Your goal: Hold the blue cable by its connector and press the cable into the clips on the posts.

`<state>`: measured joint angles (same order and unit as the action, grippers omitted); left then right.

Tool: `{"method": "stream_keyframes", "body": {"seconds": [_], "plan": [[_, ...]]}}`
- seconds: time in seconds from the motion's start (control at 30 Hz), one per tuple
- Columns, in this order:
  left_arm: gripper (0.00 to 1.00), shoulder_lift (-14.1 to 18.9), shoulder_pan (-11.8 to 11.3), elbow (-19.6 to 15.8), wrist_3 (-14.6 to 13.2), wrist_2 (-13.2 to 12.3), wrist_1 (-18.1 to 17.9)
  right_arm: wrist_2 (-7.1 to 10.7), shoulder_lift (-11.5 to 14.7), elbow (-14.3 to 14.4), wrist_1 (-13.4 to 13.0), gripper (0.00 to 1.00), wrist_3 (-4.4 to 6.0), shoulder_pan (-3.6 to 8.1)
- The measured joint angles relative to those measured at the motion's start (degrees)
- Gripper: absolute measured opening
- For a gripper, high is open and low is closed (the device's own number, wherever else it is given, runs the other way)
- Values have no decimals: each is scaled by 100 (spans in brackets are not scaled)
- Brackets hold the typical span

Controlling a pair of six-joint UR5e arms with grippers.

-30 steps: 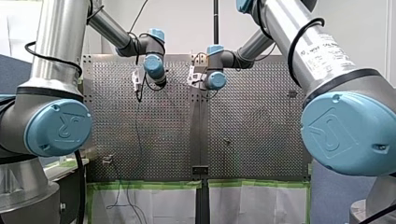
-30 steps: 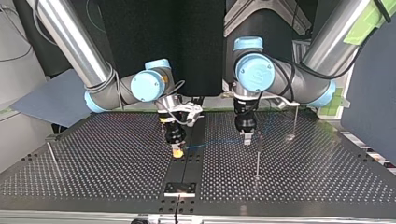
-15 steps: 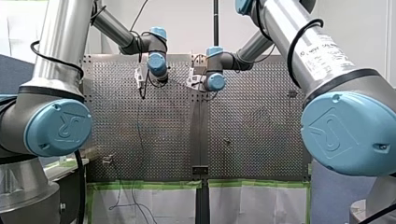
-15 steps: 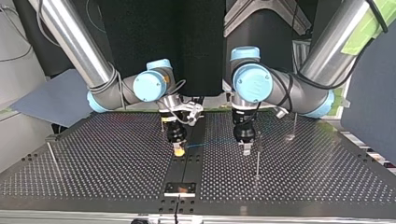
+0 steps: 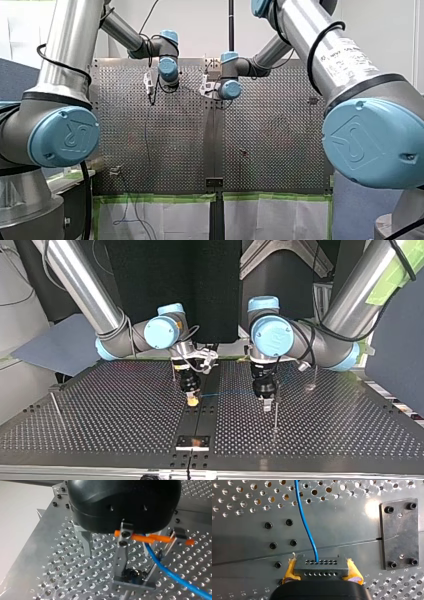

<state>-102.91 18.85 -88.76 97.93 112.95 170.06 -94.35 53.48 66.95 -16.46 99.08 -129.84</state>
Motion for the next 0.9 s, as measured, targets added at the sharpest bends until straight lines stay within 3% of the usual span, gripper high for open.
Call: {"method": "stream_keyframes", "body": {"seconds": [0.1, 0.17, 0.2, 0.27, 0.3, 0.37, 0.4, 0.43, 0.47, 0.5, 0.57, 0.9], "plan": [[100, 1, 11, 1, -38, 99, -38, 1, 0, 0, 1, 0, 0, -2], [78, 2, 26, 1, -78, 146, -61, 0, -1, 0, 1, 0, 0, -2], [78, 3, 34, 1, -97, 158, -68, 0, -2, 1, 1, 0, 0, -2], [62, 3, 53, 1, -144, 175, -79, 1, -2, 0, 1, 0, -1, -2], [62, 4, 61, 1, -168, 179, -83, 2, -3, 0, 2, 0, -1, -2], [40, 4, 81, 1, -230, 184, -100, 3, -3, 1, 5, 0, -1, -3], [40, 4, 88, 1, -254, 185, -109, 3, -3, 1, 7, 0, -1, -3], [26, 5, 98, 1, -283, 186, -120, 3, -2, 1, 8, 0, -1, -3], [18, 5, 106, 1, -305, 186, -125, 3, -2, 1, 8, 0, -1, -3], [18, 5, 115, 1, -329, 185, -130, 3, -3, 2, 9, 0, -1, -3], [0, 5, 133, 1, -387, 184, -148, 4, -3, 1, 9, 0, 1, -3], [0, 5, 183, 1, -530, 224, -252, 3, -5, -1, 10, 0, 2, -2]]}}
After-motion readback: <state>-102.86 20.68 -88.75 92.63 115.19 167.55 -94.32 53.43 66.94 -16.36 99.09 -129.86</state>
